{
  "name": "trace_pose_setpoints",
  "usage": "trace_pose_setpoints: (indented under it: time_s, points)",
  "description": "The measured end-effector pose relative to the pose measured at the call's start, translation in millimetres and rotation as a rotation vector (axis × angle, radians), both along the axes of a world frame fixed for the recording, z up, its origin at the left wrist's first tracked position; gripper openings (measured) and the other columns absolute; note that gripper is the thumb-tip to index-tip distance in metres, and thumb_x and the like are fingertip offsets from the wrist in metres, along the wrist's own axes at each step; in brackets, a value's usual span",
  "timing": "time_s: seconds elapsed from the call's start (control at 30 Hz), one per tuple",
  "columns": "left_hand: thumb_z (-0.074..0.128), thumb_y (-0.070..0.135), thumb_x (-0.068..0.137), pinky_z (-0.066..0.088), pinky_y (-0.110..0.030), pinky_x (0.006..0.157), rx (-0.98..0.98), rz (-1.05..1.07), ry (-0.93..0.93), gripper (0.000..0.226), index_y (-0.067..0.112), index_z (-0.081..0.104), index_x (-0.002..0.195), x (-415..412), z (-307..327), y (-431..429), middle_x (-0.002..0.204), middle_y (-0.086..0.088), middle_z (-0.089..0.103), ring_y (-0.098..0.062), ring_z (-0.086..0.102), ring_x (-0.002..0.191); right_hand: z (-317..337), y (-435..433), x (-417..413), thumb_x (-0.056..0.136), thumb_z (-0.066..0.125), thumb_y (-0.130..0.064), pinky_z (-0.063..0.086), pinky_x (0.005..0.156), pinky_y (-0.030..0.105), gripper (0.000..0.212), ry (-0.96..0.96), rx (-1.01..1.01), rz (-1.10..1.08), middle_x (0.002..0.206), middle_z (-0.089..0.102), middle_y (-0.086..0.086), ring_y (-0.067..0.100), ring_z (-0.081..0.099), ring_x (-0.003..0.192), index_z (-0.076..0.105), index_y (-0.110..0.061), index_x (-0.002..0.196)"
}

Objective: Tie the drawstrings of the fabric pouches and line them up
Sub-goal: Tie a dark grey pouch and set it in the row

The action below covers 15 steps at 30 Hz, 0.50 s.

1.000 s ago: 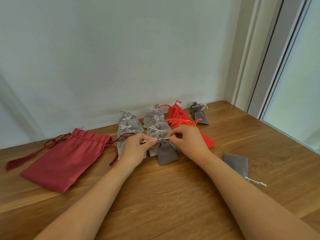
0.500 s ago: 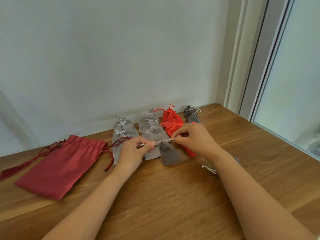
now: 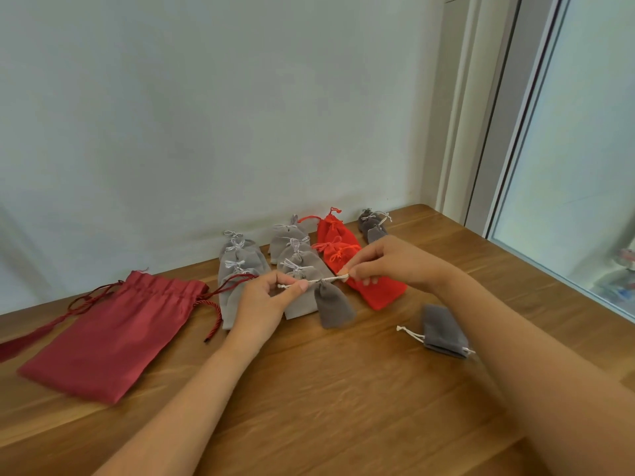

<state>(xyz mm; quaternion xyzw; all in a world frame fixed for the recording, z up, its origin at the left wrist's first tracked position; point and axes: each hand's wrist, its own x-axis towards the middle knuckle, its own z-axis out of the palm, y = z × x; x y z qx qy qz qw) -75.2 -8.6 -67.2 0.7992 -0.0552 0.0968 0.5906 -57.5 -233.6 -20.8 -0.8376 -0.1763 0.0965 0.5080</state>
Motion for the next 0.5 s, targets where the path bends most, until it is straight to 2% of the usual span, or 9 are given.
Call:
trace_pose_setpoints:
  time_s: [0.07, 0.13, 0.27, 0.37, 0.43, 0.5]
  points:
    - [0.074, 0.015, 0.081, 0.043, -0.004, 0.062, -0.070, -0.004, 0.048, 0.012, 0.004, 0.070, 0.081, 0.1, 0.6, 0.2, 0.082, 0.003, 0.072, 0.009, 0.061, 0.069, -9.1, -5.7, -1.7, 0.084, 0.070, -0.006, 0.046, 0.061, 0.016, 0.010, 0.011, 0.099, -0.028, 0.072, 0.068, -0.001, 0.004, 0.057, 0.064, 0.075, -0.011, 0.091]
    - [0.073, 0.010, 0.081, 0.046, -0.010, 0.064, -0.146, -0.020, 0.091, 0.012, 0.004, 0.065, 0.077, 0.8, 0.8, -0.3, 0.082, 0.005, 0.075, 0.003, 0.065, 0.076, -17.7, -3.4, -1.1, 0.085, 0.069, -0.007, 0.047, 0.062, 0.016, 0.009, -0.021, 0.106, -0.048, 0.074, 0.067, 0.002, 0.004, 0.057, 0.064, 0.074, -0.011, 0.092]
    - [0.062, -0.004, 0.085, 0.047, -0.016, 0.070, -0.362, -0.105, 0.148, 0.026, 0.009, 0.050, 0.066, 1.3, 4.7, 4.1, 0.082, -0.002, 0.075, -0.007, 0.070, 0.089, -28.2, 19.0, 2.6, 0.093, 0.059, -0.004, 0.046, 0.059, 0.014, 0.006, -0.104, 0.110, -0.065, 0.070, 0.062, 0.000, -0.002, 0.054, 0.055, 0.065, -0.006, 0.094]
    - [0.056, -0.004, 0.089, 0.046, -0.023, 0.070, -0.563, -0.162, 0.224, 0.032, 0.011, 0.044, 0.063, 2.9, 7.0, 8.8, 0.075, -0.009, 0.071, -0.006, 0.068, 0.071, -33.3, 31.8, 3.3, 0.091, 0.061, -0.003, 0.049, 0.062, 0.023, 0.007, -0.165, 0.155, -0.097, 0.075, 0.064, 0.004, 0.005, 0.058, 0.063, 0.064, -0.010, 0.091]
    - [0.062, 0.005, 0.084, 0.049, -0.021, 0.064, -0.583, -0.192, 0.255, 0.023, 0.010, 0.055, 0.062, 4.4, 7.7, 8.9, 0.074, -0.006, 0.072, -0.005, 0.063, 0.059, -39.2, 38.2, 3.4, 0.089, 0.064, -0.003, 0.052, 0.068, 0.033, 0.010, -0.240, 0.197, -0.154, 0.083, 0.067, 0.011, 0.017, 0.061, 0.070, 0.066, -0.014, 0.089]
    - [0.068, 0.015, 0.076, 0.050, -0.017, 0.059, -0.520, -0.211, 0.266, 0.011, 0.011, 0.067, 0.065, 5.5, 6.2, 7.9, 0.071, -0.003, 0.071, -0.005, 0.059, 0.055, -46.2, 45.8, 1.7, 0.088, 0.064, -0.001, 0.053, 0.071, 0.030, 0.015, -0.313, 0.250, -0.193, 0.085, 0.067, 0.005, 0.016, 0.062, 0.075, 0.067, -0.015, 0.088]
